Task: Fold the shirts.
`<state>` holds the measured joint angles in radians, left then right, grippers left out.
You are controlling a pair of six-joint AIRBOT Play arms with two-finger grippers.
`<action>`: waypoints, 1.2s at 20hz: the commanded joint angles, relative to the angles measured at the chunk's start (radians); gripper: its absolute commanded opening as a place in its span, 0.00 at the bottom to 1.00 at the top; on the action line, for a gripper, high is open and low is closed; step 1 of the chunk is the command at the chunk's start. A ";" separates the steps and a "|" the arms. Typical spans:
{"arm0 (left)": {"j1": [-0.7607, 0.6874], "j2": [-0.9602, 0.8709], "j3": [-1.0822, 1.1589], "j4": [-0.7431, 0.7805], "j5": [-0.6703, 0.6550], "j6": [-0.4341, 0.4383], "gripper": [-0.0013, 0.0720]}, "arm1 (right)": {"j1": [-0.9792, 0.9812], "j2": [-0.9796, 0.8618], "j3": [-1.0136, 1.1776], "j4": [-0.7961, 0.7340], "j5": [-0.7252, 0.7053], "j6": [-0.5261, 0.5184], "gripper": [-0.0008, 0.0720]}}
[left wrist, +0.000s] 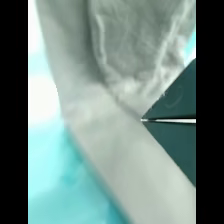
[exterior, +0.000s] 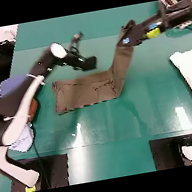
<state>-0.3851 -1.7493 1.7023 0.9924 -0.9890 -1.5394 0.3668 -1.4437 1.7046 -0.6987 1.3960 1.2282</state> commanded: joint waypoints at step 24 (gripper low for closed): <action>0.370 0.408 -0.001 0.205 -0.259 0.028 0.06 | -0.156 -0.142 -0.653 0.077 -0.255 -0.069 0.87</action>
<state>-0.0151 -1.3422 1.7016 1.1969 -1.2560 -1.5120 0.2852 -1.5658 1.1538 -0.6956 1.1534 1.1591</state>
